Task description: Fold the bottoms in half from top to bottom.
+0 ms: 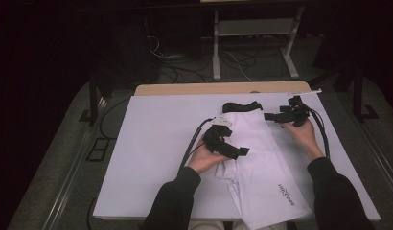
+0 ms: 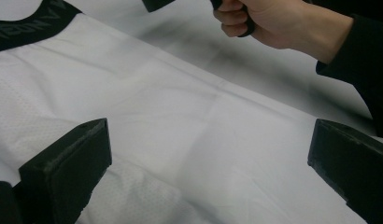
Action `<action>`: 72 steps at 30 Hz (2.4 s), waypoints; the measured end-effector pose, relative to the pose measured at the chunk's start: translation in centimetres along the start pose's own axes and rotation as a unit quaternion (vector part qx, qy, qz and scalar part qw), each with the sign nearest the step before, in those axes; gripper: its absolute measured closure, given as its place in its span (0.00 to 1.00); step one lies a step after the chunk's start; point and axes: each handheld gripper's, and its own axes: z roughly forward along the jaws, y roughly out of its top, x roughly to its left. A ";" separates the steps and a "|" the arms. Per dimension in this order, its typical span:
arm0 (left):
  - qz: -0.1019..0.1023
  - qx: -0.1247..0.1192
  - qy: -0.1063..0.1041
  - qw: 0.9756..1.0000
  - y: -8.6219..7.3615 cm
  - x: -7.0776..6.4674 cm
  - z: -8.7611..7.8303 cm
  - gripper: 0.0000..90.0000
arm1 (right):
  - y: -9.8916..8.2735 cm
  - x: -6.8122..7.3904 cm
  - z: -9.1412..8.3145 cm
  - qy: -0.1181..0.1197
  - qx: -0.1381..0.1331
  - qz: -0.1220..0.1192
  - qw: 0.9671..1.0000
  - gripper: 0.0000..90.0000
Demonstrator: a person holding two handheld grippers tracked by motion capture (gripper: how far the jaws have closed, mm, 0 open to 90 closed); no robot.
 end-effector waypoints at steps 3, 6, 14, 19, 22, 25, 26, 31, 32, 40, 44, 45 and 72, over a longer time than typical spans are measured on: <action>-0.006 -0.002 0.005 1.000 0.0 0.8 -0.2 0.00 | 0.0 0.0 -0.1 0.001 -0.001 0.004 1.000 0.00; -0.018 -0.007 0.010 1.000 -0.1 1.7 -0.5 0.00 | 0.0 0.1 -0.2 0.001 -0.001 0.004 1.000 0.00; -0.039 -0.006 0.031 0.999 -0.2 4.0 -1.0 0.00 | 0.0 0.2 0.0 0.003 0.009 0.005 1.000 0.00; -0.049 -0.010 0.043 0.998 0.1 5.2 -1.3 0.00 | 0.0 0.3 0.0 0.001 0.015 0.004 1.000 0.00; -0.057 -0.009 0.045 0.997 0.1 6.0 -1.3 0.00 | 0.0 0.3 0.0 0.001 0.017 0.006 1.000 0.00; -0.066 -0.012 0.048 0.997 0.1 6.8 -1.3 0.00 | 0.0 0.3 0.0 0.000 0.019 0.006 1.000 0.00; -0.068 -0.013 0.049 0.996 0.1 7.0 -1.2 0.00 | 0.0 0.2 0.0 0.000 0.019 0.006 1.000 0.00; -0.079 -0.013 0.052 0.995 0.3 8.0 -1.0 0.00 | 0.0 0.1 0.1 0.007 0.023 0.011 1.000 0.00; -0.083 -0.016 0.052 0.995 0.4 8.2 -0.9 0.00 | 0.0 0.0 0.1 0.008 0.024 0.013 1.000 0.00; -0.091 -0.004 0.058 0.994 0.9 9.6 -0.4 0.00 | 0.2 -0.1 -0.2 0.012 0.038 0.022 0.999 0.00; -0.102 0.002 0.059 0.993 0.9 10.3 -0.2 0.00 | 0.3 -0.1 -0.3 0.009 0.042 0.021 0.999 0.02; -0.105 0.003 0.058 0.993 0.9 10.5 -0.1 0.00 | 0.3 -0.1 -0.3 0.009 0.044 0.023 0.999 0.02; -0.131 0.012 0.051 0.990 1.1 12.2 3.0 0.02 | 0.5 -1.0 2.4 0.015 0.102 0.064 0.993 0.24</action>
